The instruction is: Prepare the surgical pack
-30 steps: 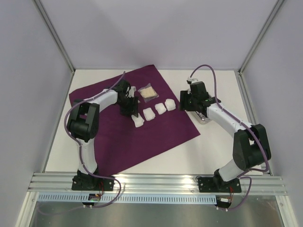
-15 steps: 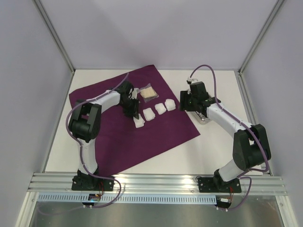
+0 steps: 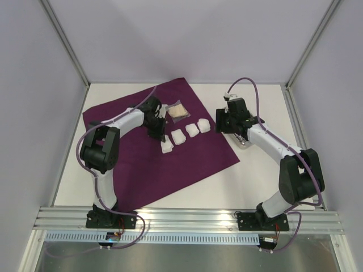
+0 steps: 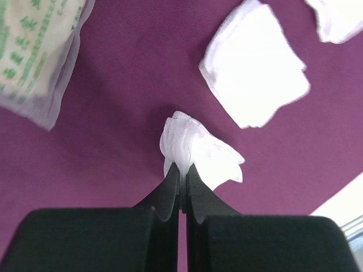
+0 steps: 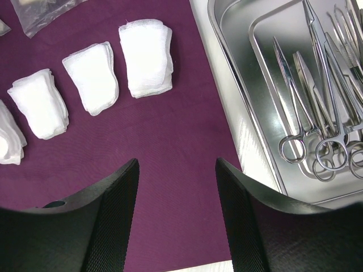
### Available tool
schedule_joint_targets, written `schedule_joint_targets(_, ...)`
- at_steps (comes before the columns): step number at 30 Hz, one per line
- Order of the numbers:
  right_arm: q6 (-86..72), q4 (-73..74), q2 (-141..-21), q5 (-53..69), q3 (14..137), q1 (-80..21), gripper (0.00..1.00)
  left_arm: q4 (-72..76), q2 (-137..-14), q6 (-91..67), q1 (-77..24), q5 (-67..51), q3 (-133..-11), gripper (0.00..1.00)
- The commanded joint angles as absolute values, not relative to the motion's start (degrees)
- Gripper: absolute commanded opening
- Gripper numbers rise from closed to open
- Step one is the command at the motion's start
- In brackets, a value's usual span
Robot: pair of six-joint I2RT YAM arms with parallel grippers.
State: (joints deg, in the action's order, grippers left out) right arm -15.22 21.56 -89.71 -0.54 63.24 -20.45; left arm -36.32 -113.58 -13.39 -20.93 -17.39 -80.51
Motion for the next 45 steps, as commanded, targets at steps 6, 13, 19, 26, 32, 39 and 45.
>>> schedule_joint_targets(6, -16.52, 19.34, -89.30, -0.97, 63.37, -20.74, 0.59, -37.88, -101.78, -12.57, -23.37, -22.33, -82.00, 0.00)
schedule_joint_targets(13, -17.05, 18.72, -89.47, 2.11, 63.54, -21.62, 0.59, -35.51, -106.34, -15.47, -24.17, -28.22, -85.95, 0.00)
schedule_joint_targets(19, -17.58, 18.20, -89.65, 3.07, 63.28, -22.32, 0.59, -32.87, -112.75, -16.61, -24.17, -28.92, -89.72, 0.00)
schedule_joint_targets(26, -17.49, 15.47, -90.52, 6.85, 62.84, -23.99, 0.59, -29.44, -115.66, -16.08, -24.08, -27.08, -90.79, 0.00)
schedule_joint_targets(32, -19.60, 8.72, -96.05, 15.73, 65.21, -25.75, 0.61, -29.53, -118.29, -16.61, -24.08, -24.79, -90.26, 0.00)
schedule_joint_targets(39, -22.50, 5.63, -105.37, 18.02, 71.54, -28.38, 0.61, -28.22, -121.20, -15.73, -23.91, -22.06, -91.67, 0.00)
schedule_joint_targets(45, -23.81, 5.36, -112.31, 20.47, 76.98, -29.53, 0.59, -28.30, -121.73, -15.56, -23.29, -21.09, -91.23, 0.00)
